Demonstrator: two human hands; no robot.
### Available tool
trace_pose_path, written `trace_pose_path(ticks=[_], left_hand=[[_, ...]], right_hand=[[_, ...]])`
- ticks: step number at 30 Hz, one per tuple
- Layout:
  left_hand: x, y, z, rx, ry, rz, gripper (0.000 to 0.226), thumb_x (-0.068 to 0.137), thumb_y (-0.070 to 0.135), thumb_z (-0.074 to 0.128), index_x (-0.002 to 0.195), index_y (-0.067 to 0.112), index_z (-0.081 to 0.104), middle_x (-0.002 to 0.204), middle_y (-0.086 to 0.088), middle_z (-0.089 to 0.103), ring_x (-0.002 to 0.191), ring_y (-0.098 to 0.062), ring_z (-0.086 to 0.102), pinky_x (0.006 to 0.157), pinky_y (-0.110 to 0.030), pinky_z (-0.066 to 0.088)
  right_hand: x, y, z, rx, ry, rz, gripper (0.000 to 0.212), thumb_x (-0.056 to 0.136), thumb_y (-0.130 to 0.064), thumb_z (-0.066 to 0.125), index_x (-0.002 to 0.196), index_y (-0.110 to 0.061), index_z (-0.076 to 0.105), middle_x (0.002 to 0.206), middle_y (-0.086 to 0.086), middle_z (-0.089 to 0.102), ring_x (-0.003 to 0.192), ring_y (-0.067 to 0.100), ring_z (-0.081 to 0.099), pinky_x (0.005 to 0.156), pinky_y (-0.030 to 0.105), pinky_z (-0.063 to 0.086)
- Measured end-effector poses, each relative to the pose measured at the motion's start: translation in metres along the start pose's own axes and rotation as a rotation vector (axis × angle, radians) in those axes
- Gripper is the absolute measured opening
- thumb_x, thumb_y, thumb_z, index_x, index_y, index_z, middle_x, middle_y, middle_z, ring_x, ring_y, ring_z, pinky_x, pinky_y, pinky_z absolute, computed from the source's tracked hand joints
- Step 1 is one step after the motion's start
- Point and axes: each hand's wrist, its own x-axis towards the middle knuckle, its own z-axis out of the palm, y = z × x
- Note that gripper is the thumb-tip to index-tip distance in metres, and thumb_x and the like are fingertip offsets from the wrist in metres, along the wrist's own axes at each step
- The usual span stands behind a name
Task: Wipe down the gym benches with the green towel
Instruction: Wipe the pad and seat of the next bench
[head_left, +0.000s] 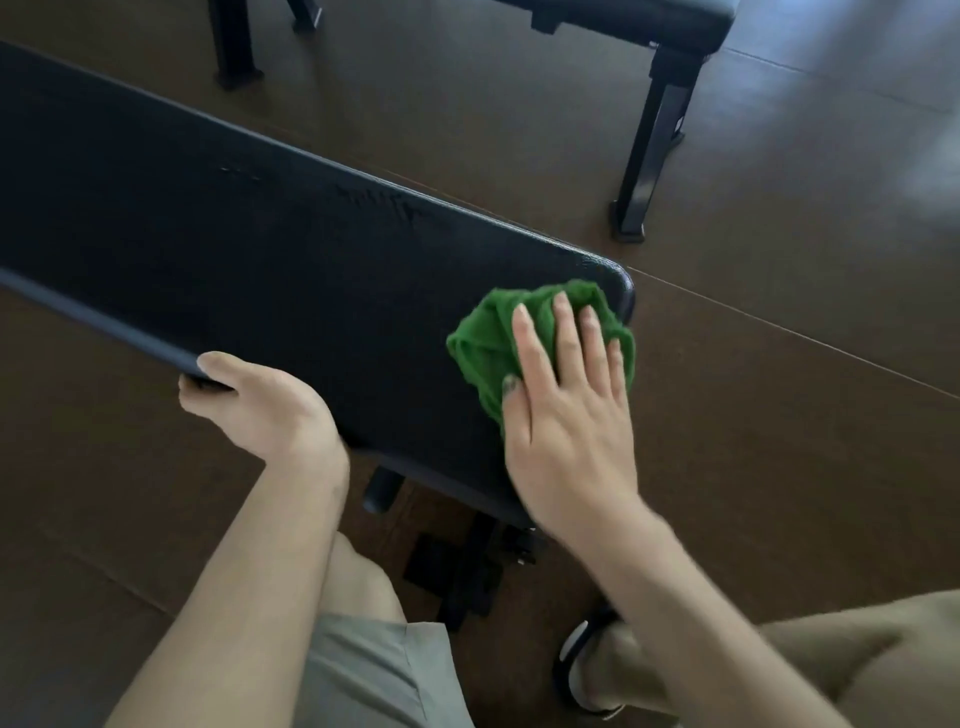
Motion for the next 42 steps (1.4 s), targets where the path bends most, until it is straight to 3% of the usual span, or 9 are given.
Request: trace_pose_path(ticks=[3, 7, 13, 15, 21, 26, 32, 36, 42], left_hand=[[-0.001, -0.002, 0.000, -0.005, 0.002, -0.003, 0.051, 0.109, 0.042, 0.033, 0.156, 0.023, 0.035, 0.151, 0.006, 0.048, 0.127, -0.012, 0.051, 0.094, -0.019, 0.035], [-0.001, -0.003, -0.002, -0.011, -0.001, -0.001, 0.051, 0.109, 0.043, 0.034, 0.157, 0.024, 0.035, 0.152, 0.006, 0.048, 0.127, -0.012, 0.051, 0.096, -0.020, 0.036], [-0.008, 0.001, -0.003, -0.009, -0.013, -0.020, 0.050, 0.110, 0.041, 0.033, 0.157, 0.023, 0.034, 0.151, 0.005, 0.049, 0.116, -0.009, 0.051, 0.070, -0.007, 0.038], [-0.009, 0.002, -0.003, -0.016, -0.013, -0.024, 0.051, 0.110, 0.042, 0.033, 0.158, 0.023, 0.033, 0.152, 0.004, 0.048, 0.118, -0.010, 0.052, 0.076, -0.009, 0.037], [-0.008, 0.003, -0.002, -0.011, -0.001, -0.029, 0.051, 0.109, 0.042, 0.035, 0.158, 0.024, 0.034, 0.152, 0.004, 0.049, 0.121, -0.012, 0.052, 0.092, -0.021, 0.035], [-0.007, -0.001, -0.004, -0.016, -0.006, -0.032, 0.053, 0.109, 0.043, 0.035, 0.158, 0.025, 0.033, 0.149, 0.006, 0.049, 0.127, -0.012, 0.052, 0.094, -0.021, 0.036], [-0.008, -0.002, -0.007, 0.012, -0.041, -0.044, 0.050, 0.109, 0.048, 0.033, 0.155, 0.029, 0.033, 0.111, 0.022, 0.052, 0.092, 0.002, 0.053, 0.070, -0.015, 0.036], [-0.005, -0.001, -0.006, 0.010, -0.037, -0.036, 0.050, 0.108, 0.046, 0.033, 0.154, 0.026, 0.034, 0.110, 0.018, 0.053, 0.095, -0.001, 0.055, 0.072, -0.017, 0.038], [-0.002, -0.001, -0.006, -0.011, -0.030, -0.038, 0.049, 0.106, 0.045, 0.037, 0.151, 0.025, 0.038, 0.129, 0.003, 0.059, 0.112, -0.018, 0.061, 0.094, -0.034, 0.050]], right_hand=[[-0.056, -0.023, 0.012, -0.028, -0.028, -0.086, 0.061, 0.108, -0.042, 0.024, 0.167, -0.030, 0.016, 0.175, 0.004, 0.007, 0.162, 0.025, -0.004, 0.130, 0.047, -0.001], [-0.007, -0.001, 0.000, -0.058, -0.057, -0.245, 0.060, 0.105, -0.042, 0.023, 0.164, -0.038, 0.023, 0.174, -0.002, 0.017, 0.162, 0.022, 0.010, 0.131, 0.043, 0.004], [0.127, 0.000, -0.008, -0.128, -0.101, -0.059, 0.060, 0.110, -0.039, 0.019, 0.167, -0.034, 0.002, 0.176, 0.001, -0.002, 0.162, 0.022, -0.003, 0.130, 0.043, -0.004], [0.113, -0.012, -0.003, -0.118, -0.080, -0.073, 0.061, 0.110, -0.040, 0.020, 0.168, -0.028, 0.002, 0.176, 0.005, -0.002, 0.162, 0.026, -0.003, 0.131, 0.046, -0.003], [0.003, -0.044, 0.011, -0.134, -0.174, -0.478, 0.061, 0.109, -0.041, 0.021, 0.168, -0.027, 0.010, 0.176, 0.002, 0.006, 0.162, 0.024, 0.001, 0.131, 0.047, 0.003], [0.098, -0.038, 0.006, -0.162, -0.147, -0.524, 0.060, 0.107, -0.041, 0.016, 0.167, -0.035, 0.010, 0.175, -0.005, 0.009, 0.162, 0.018, 0.005, 0.131, 0.041, 0.003], [0.216, -0.086, 0.014, -0.134, -0.202, -0.334, 0.059, 0.110, -0.038, 0.019, 0.167, -0.031, 0.004, 0.176, 0.001, 0.008, 0.160, 0.021, 0.015, 0.126, 0.039, 0.019], [0.142, -0.084, 0.018, -0.153, -0.161, -0.419, 0.061, 0.110, -0.038, 0.023, 0.168, -0.026, 0.009, 0.176, 0.005, 0.004, 0.162, 0.026, 0.004, 0.131, 0.042, 0.004], [0.035, -0.054, 0.009, -0.138, -0.231, -0.592, 0.059, 0.108, -0.041, 0.019, 0.167, -0.034, 0.012, 0.175, -0.005, 0.007, 0.162, 0.017, 0.000, 0.132, 0.040, 0.002]])
